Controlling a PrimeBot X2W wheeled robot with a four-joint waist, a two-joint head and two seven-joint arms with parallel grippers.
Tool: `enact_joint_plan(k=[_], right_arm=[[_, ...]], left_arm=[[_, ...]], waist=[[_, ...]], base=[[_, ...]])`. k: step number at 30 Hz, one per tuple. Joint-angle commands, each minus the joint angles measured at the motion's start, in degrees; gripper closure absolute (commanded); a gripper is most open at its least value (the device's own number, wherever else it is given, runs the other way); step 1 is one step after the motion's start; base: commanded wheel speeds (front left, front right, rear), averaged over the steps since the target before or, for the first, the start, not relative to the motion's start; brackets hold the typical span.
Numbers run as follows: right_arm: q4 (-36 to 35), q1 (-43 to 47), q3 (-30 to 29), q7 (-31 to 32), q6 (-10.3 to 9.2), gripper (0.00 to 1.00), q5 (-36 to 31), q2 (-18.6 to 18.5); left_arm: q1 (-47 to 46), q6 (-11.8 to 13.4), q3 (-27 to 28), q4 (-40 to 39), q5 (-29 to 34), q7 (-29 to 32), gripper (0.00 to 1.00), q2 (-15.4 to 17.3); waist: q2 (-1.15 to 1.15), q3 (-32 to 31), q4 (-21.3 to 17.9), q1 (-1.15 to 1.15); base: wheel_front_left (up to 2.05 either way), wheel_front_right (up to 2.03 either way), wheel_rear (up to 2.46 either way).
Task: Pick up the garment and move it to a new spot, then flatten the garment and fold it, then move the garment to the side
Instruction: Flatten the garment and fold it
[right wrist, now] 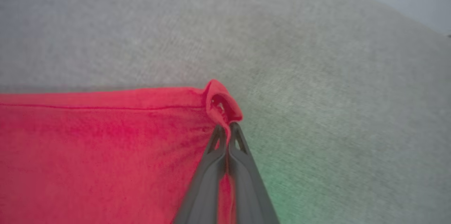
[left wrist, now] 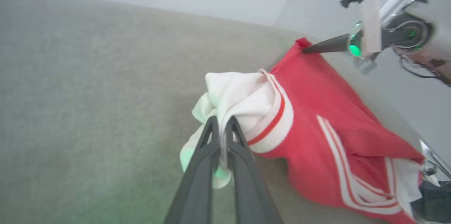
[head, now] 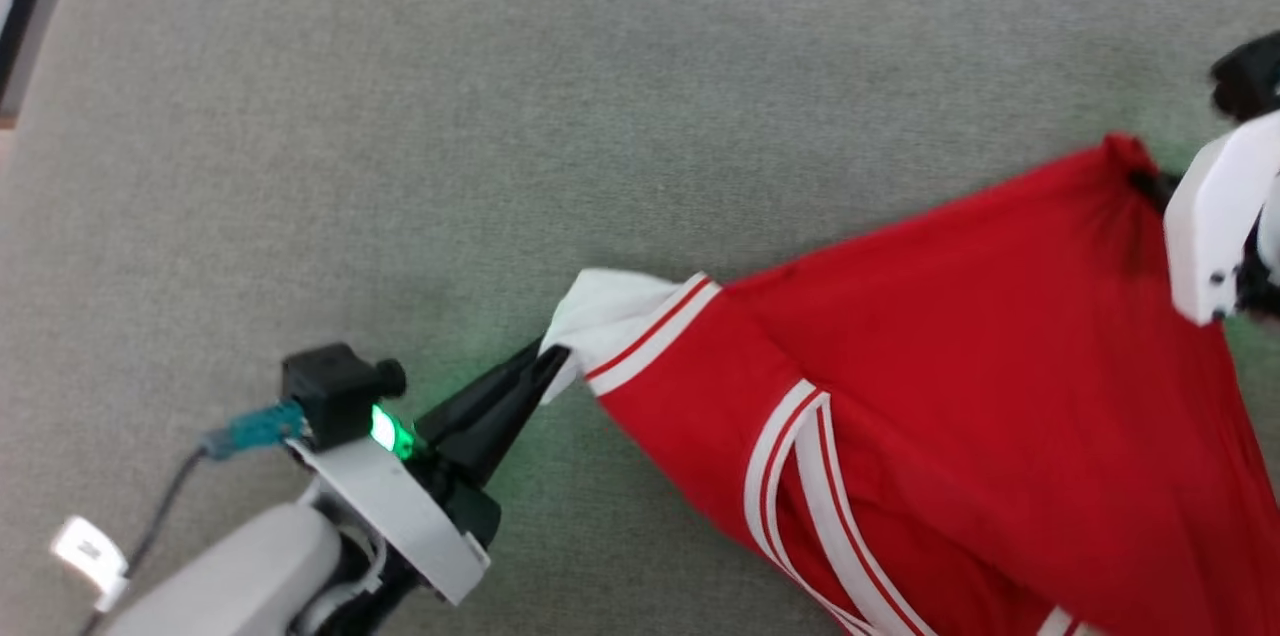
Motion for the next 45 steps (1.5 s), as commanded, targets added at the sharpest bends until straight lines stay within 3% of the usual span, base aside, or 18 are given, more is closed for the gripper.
enact_joint_plan(k=[1,4,9,12,18,22,28,32,38,45], right_arm=[[1.26,-1.67,-1.61,-1.53,-0.06,1.00,-0.64,0.61],[3.74,-3.76,-4.15,-4.40,-0.07,1.00,-1.79,2.08],[7.08,-7.91,-8.85,-8.06,-0.07,1.00,-4.12,4.52],[9.96,-12.94,-12.74,-10.76,-0.07,1.00,-6.87,6.51],[16.05,-27.13,-21.03,-17.91,-0.07,1.00,-14.38,12.13],[19.68,-36.20,-25.40,-23.73,-0.08,1.00,-20.06,15.49],[24.56,-45.59,-31.72,-32.42,-0.09,1.00,-26.02,18.57],[28.54,-46.65,-32.91,-34.91,-0.08,1.00,-27.69,19.65],[32.14,-40.21,-27.96,-35.01,-0.07,1.00,-24.89,19.09],[25.15,-23.82,-16.39,-31.08,-0.06,1.00,-13.84,16.07]], left_arm=[[-1.20,0.14,0.33,-1.74,-1.26,0.01,0.95,1.51],[-3.59,0.14,0.77,-5.20,-5.47,0.00,0.91,3.33],[-10.41,0.14,-2.43,-7.48,-10.74,0.00,0.94,6.11],[-19.66,0.14,-5.39,-5.68,-14.56,0.62,0.92,7.36],[-40.87,0.14,-6.17,5.37,-20.43,3.56,0.84,5.46],[-54.77,0.14,-6.87,15.69,-18.53,3.75,0.98,3.23],[-69.78,0.15,-6.24,26.43,-16.98,0.71,1.00,-0.02],[-70.03,0.15,-7.24,26.32,-18.37,0.03,1.00,-1.13],[-60.63,0.12,-11.96,17.92,-20.50,-0.07,1.00,-0.08],[-42.60,0.10,-13.54,5.53,-16.45,-0.01,1.00,1.53]], waist=[[0.00,-0.50,-0.85,0.00],[0.00,-0.83,-1.43,0.00],[0.00,-0.71,-1.93,0.00],[0.00,0.01,-2.41,0.00],[0.00,3.01,-4.38,0.00],[0.00,5.04,-6.35,0.00],[0.00,5.86,-8.34,0.00],[0.00,5.26,-8.60,0.00],[0.00,4.88,-7.95,0.00],[0.00,3.41,-7.70,0.00]], base=[[0.00,0.00,0.00],[0.00,0.00,0.00],[0.00,0.00,0.00],[0.00,0.00,0.00],[0.00,0.00,0.00],[0.00,0.00,0.00],[0.00,0.00,0.00],[0.00,0.00,0.00],[0.00,0.00,0.00],[0.00,0.00,0.00]])
